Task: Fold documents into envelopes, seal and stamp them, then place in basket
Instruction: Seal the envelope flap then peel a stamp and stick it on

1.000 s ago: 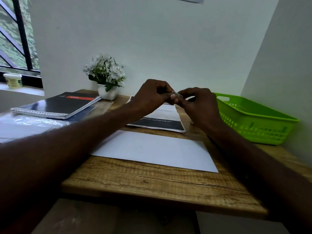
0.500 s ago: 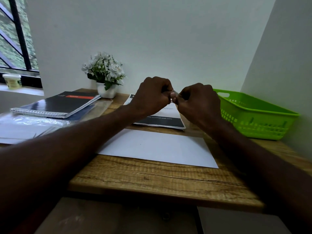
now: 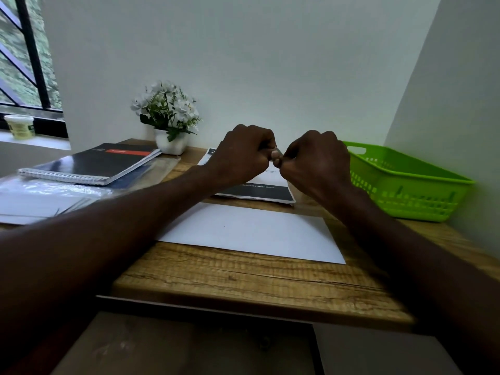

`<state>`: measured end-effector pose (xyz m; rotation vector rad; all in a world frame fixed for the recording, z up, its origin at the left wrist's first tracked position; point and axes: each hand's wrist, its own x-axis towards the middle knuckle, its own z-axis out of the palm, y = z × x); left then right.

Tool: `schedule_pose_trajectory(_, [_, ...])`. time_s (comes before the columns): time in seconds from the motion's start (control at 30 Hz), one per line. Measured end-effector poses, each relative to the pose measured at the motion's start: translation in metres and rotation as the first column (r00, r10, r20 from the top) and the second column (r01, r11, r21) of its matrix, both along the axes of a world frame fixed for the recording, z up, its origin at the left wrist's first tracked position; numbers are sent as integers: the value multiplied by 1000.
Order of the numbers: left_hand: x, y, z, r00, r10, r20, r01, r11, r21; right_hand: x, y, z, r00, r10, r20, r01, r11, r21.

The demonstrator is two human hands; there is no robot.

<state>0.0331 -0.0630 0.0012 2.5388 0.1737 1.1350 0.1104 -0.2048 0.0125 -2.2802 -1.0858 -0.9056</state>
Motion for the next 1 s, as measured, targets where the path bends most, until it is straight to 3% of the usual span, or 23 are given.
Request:
schedule_pose_trajectory(0.27, [-1,-1,2,999,23,-25,-24,999,-47,-1,3,-1,998,-49,27,51,997,-66])
schedule_pose_trajectory(0.43, [-8,22,8,991,125,41,-119,986,-115,6,-7,-4,991,-112,76,115,993,-30])
schedule_pose_trajectory(0.57, [-6,14,5,999,-37,-19,34,993,-117,9,-2,-4,987,158,27,-160,984,80])
schedule_pose_trajectory(0.67, [-3,7,3,995,-96,-38,91,990,-111,9,3,-7,941,336,-28,-334,940,71])
schedule_pose_trajectory(1.0, [-3,5,1,977,-213,-29,194,934,-301,16,-1,-9,928,356,-106,-337,927,168])
